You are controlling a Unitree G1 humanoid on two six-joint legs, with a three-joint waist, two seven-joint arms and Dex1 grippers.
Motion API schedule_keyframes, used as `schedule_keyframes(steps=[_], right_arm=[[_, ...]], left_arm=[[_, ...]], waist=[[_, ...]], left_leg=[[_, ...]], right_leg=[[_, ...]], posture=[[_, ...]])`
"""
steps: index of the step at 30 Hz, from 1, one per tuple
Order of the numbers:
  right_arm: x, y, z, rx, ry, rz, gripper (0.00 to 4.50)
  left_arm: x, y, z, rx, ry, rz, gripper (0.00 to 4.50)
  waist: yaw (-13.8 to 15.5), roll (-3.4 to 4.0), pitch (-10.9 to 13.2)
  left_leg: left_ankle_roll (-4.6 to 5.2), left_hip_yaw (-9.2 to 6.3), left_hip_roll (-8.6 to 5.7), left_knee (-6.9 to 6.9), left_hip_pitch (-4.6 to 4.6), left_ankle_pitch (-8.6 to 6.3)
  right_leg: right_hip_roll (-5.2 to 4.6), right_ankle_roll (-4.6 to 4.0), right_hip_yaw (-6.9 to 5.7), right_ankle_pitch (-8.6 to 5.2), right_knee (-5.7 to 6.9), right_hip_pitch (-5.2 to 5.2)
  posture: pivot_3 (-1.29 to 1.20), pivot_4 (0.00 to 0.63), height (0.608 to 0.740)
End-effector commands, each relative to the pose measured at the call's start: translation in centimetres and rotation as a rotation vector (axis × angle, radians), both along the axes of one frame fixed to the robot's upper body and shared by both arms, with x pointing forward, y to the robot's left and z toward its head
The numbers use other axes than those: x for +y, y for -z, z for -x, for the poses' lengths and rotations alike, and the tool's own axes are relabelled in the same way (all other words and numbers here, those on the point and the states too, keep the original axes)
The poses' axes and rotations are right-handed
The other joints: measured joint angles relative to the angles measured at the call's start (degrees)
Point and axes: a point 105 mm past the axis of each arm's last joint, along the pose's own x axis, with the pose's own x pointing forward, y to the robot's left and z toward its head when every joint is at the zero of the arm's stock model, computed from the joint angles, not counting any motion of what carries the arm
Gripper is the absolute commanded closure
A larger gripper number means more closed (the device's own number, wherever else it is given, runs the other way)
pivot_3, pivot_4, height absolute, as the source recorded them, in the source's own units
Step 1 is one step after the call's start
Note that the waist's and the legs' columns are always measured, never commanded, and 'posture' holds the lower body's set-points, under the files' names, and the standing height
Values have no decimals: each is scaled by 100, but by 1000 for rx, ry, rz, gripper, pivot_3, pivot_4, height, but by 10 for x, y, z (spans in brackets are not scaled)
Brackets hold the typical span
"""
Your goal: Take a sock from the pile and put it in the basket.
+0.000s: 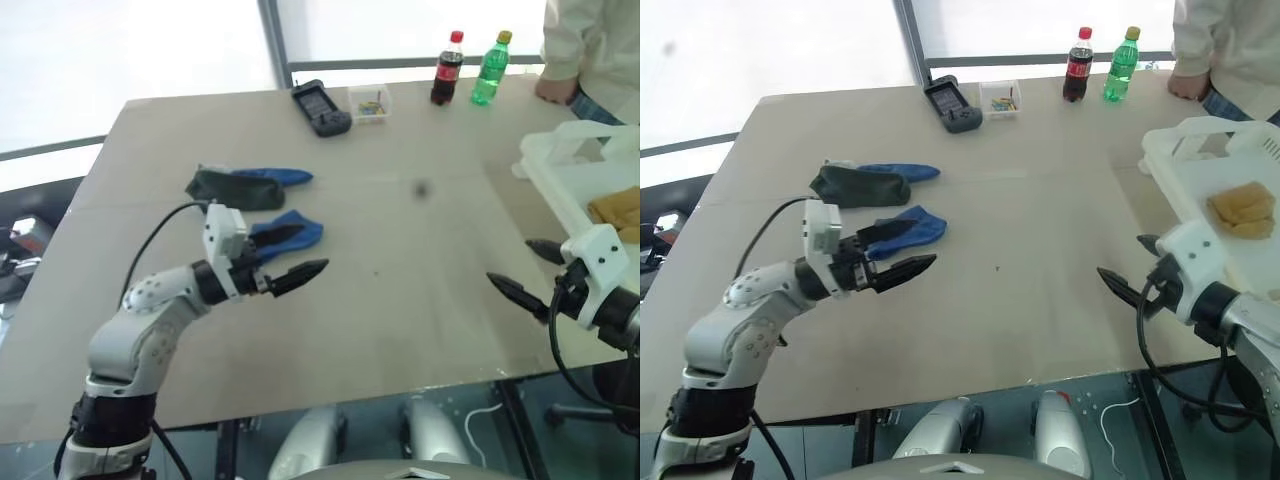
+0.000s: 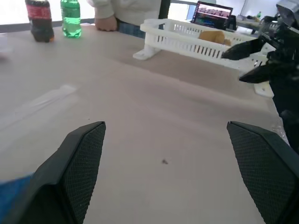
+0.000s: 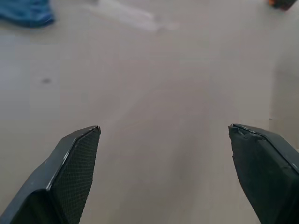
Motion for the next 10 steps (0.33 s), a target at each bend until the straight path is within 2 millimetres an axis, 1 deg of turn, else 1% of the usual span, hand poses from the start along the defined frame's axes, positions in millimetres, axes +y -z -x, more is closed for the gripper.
schedule_keyframes(steps=[1,3,5,8,10], right_arm=[[-3,-4,11,-36,-113,48,0],[-7,-3,14,-32,-134,56,0],[-10,-3,16,-29,-143,61,0],[-13,-3,18,-18,-155,67,0],[-13,-2,19,-9,-163,68,0]], left_arm=[[45,-1,32,-5,-138,-103,96],[60,4,48,26,-169,-144,96],[70,8,60,53,-183,-181,96],[81,9,70,87,-204,-205,96],[84,9,73,94,-206,-212,96]], waist=[[-38,-11,4],[-16,-12,8],[14,-14,10],[89,-14,10],[127,-15,11]], left_leg=[[-1,8,6,-4,5,-1],[1,9,18,-16,10,-4],[1,8,19,-15,10,-5],[22,8,19,-14,13,-18],[27,4,18,-9,12,-20]], right_leg=[[-5,1,11,1,-5,3],[-4,-1,8,1,-17,6],[-8,-1,5,1,-19,9],[-10,0,-1,1,-30,21],[-10,0,-9,1,-36,29]], posture=[[0,150,740],[0,150,740],[0,150,740],[0,150,740],[0,150,740]])
